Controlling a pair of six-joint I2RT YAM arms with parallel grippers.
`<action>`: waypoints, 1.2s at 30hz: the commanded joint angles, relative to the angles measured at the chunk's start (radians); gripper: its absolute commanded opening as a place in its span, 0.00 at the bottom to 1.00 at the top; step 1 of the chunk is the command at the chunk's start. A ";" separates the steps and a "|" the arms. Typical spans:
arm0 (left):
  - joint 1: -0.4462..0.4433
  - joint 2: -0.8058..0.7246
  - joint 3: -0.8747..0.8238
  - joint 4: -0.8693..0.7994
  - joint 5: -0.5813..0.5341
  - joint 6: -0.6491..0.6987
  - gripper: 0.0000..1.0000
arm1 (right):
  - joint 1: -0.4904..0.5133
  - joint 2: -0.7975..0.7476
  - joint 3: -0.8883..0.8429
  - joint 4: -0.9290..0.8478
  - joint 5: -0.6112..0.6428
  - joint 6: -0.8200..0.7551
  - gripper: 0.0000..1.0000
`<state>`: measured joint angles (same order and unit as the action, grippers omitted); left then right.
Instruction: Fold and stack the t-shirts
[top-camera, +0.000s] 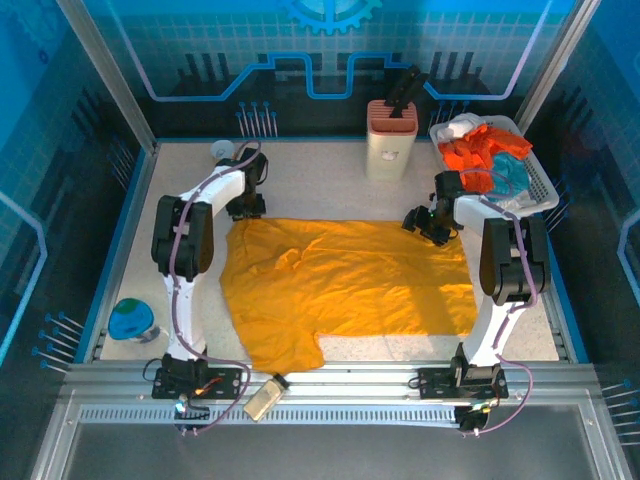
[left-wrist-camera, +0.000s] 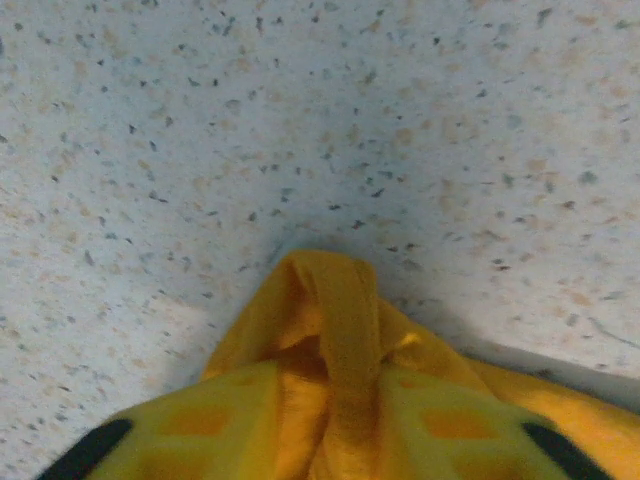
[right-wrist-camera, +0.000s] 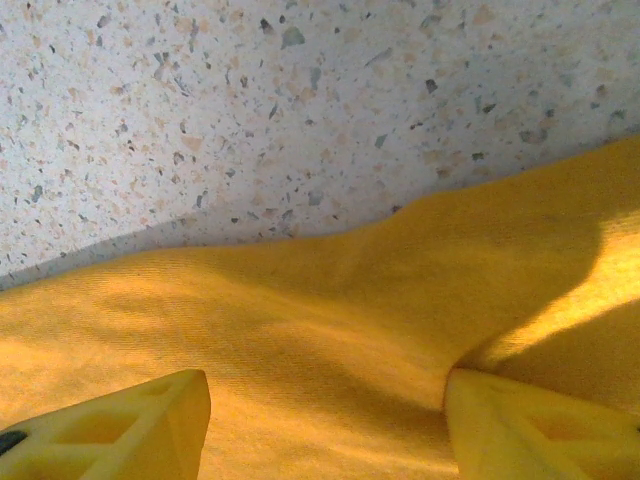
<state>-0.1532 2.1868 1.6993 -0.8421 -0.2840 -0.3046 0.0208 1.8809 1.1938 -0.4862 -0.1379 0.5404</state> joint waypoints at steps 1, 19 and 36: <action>0.009 0.014 0.028 -0.050 -0.052 0.015 0.22 | 0.015 0.027 0.020 -0.055 0.018 -0.011 0.65; 0.203 -0.100 -0.113 0.021 0.101 -0.029 0.35 | 0.010 0.029 0.026 -0.068 0.040 -0.031 0.65; -0.052 -0.223 -0.259 0.077 0.263 -0.211 0.43 | 0.087 -0.030 0.030 -0.126 0.064 -0.062 0.78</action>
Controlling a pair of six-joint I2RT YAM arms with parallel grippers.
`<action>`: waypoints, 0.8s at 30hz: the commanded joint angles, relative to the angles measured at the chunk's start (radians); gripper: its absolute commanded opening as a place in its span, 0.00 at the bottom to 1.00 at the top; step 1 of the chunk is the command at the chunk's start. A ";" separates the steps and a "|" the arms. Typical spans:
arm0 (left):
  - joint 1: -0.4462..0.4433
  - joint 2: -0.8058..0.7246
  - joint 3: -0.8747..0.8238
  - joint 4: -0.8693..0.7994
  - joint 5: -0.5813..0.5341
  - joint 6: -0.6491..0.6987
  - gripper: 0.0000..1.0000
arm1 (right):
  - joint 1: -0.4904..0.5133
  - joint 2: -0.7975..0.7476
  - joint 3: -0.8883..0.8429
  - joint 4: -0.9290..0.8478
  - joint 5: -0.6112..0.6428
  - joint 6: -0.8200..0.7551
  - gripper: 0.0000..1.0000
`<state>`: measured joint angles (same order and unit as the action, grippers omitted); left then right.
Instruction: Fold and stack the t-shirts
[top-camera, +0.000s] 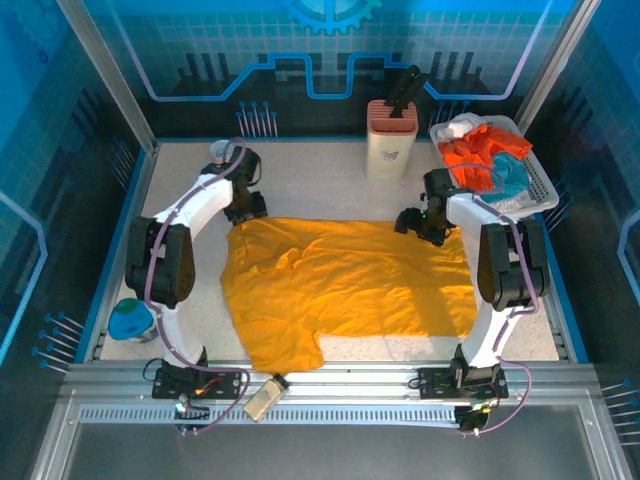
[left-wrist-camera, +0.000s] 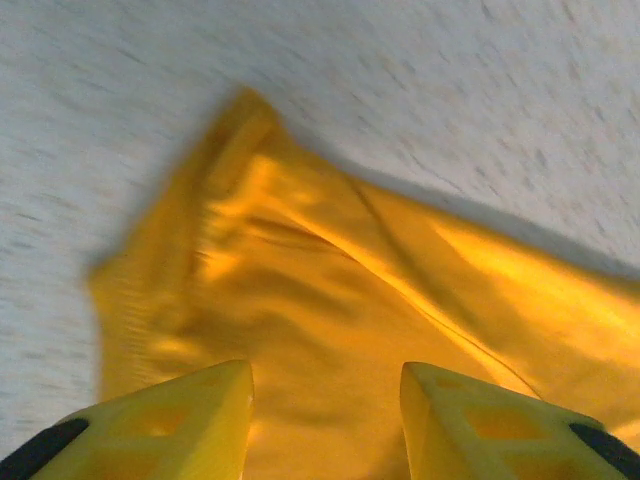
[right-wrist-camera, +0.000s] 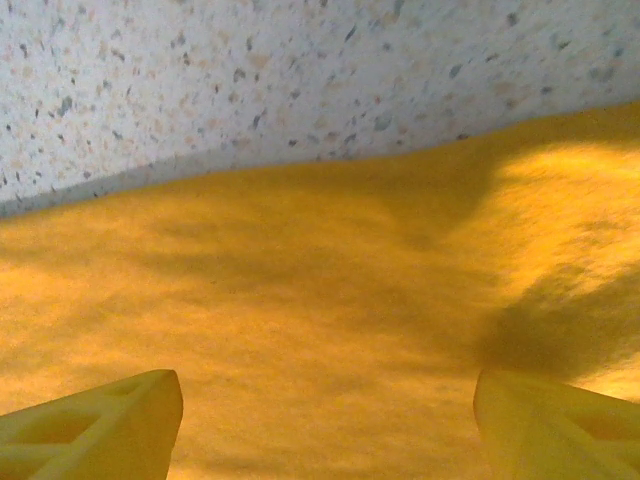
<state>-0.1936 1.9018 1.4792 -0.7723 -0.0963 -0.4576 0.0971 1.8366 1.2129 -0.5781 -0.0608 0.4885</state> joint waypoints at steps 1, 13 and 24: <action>-0.017 0.082 -0.044 0.013 0.086 -0.059 0.43 | 0.015 0.027 0.015 -0.034 -0.020 -0.011 0.77; 0.024 0.334 0.177 -0.123 0.140 0.029 0.36 | 0.035 0.217 0.218 -0.107 -0.067 -0.004 0.73; 0.094 0.522 0.561 -0.286 0.131 0.109 0.38 | 0.041 0.371 0.465 -0.190 -0.051 0.002 0.73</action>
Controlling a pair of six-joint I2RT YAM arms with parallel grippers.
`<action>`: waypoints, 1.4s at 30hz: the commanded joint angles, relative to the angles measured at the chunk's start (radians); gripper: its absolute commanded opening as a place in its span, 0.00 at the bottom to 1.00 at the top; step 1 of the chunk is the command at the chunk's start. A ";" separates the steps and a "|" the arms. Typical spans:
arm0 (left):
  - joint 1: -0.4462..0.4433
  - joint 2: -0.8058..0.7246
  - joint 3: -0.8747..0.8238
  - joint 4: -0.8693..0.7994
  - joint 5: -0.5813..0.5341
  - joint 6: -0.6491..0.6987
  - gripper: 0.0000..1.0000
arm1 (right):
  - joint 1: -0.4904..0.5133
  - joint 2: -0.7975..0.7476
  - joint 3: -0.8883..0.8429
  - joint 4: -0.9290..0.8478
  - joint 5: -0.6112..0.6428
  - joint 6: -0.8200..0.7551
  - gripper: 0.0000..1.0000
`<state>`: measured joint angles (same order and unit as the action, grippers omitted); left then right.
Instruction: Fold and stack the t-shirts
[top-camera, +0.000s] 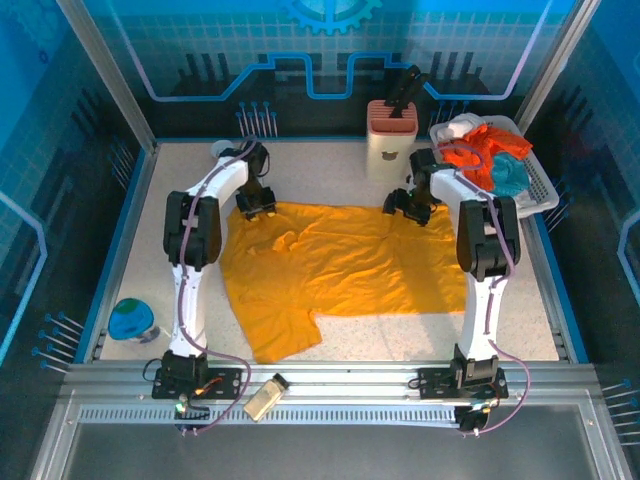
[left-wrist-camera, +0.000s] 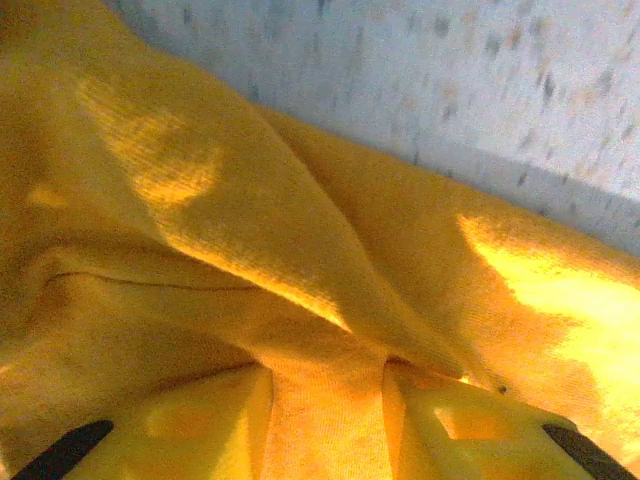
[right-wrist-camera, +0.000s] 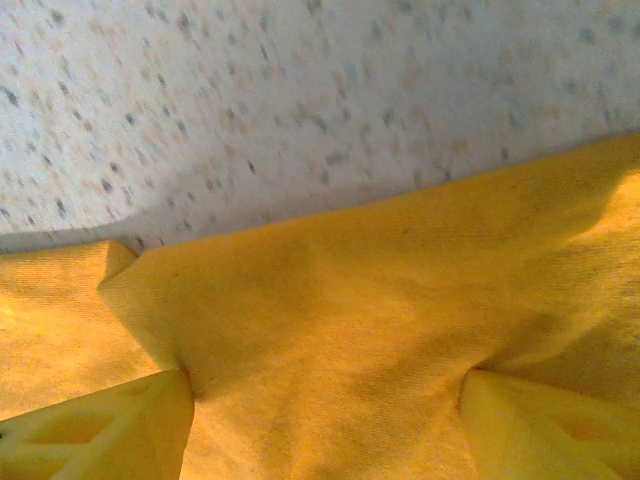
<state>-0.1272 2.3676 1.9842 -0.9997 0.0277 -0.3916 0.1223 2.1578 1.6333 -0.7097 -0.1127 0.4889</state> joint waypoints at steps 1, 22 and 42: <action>0.038 0.067 0.078 -0.066 0.009 0.046 0.39 | 0.017 0.051 0.052 -0.055 0.007 0.000 0.73; -0.041 -0.825 -0.866 0.149 0.106 -0.100 0.50 | -0.040 -0.688 -0.582 0.057 0.015 0.026 0.96; -0.542 -1.237 -1.400 0.175 0.099 -0.737 0.49 | -0.276 -0.932 -0.969 0.005 0.059 0.182 0.76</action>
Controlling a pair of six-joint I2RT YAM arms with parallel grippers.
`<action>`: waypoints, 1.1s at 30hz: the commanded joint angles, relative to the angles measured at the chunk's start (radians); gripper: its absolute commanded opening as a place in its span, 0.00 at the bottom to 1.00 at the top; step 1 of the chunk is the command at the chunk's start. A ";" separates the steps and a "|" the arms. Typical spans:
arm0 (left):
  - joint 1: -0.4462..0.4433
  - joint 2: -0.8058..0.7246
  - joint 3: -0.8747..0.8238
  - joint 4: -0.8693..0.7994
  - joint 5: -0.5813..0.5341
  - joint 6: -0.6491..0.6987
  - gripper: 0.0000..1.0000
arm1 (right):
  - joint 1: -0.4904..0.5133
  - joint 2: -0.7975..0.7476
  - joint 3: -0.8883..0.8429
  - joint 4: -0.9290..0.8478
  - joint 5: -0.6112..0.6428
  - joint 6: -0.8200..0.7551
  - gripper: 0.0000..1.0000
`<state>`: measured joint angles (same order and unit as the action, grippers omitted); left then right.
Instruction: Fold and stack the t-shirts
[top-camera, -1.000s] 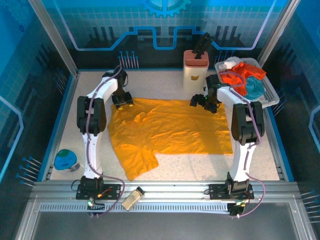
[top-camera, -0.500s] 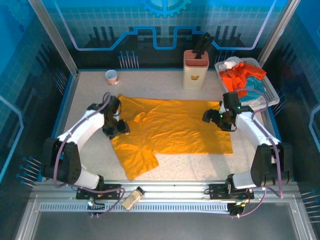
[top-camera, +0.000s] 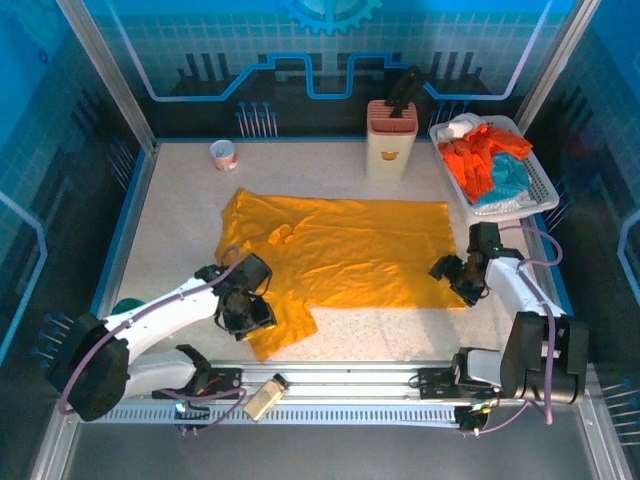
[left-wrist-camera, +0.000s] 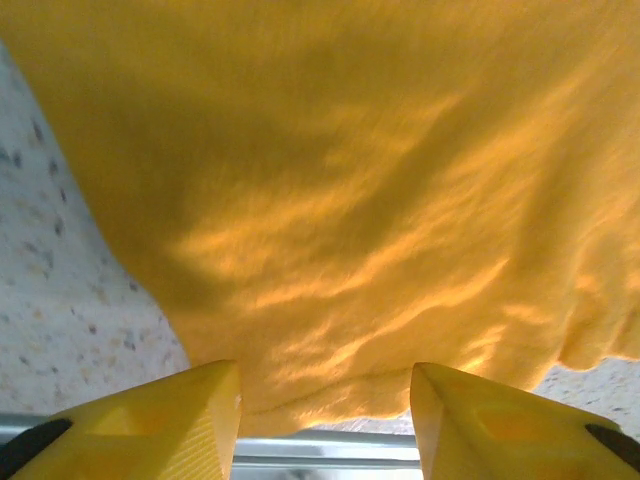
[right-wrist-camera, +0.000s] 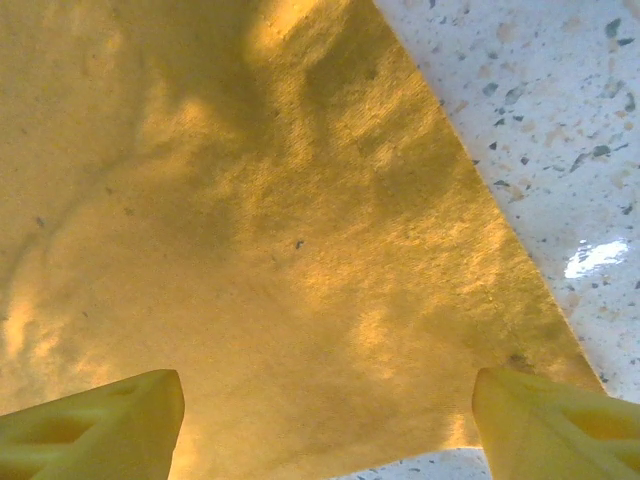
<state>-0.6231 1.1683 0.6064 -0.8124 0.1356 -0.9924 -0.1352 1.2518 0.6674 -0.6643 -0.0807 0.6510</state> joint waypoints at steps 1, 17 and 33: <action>-0.067 -0.043 -0.034 -0.013 -0.013 -0.159 0.49 | -0.027 -0.031 -0.009 -0.052 0.038 0.024 0.76; -0.181 0.107 -0.102 0.135 -0.016 -0.238 0.42 | -0.122 0.010 -0.075 0.026 -0.012 -0.030 0.60; -0.181 0.158 -0.092 0.161 -0.057 -0.224 0.17 | -0.106 0.040 -0.083 0.087 -0.037 -0.037 0.14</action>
<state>-0.7959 1.2778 0.5529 -0.7128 0.1440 -1.2285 -0.2432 1.2858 0.5861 -0.5819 -0.0998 0.6216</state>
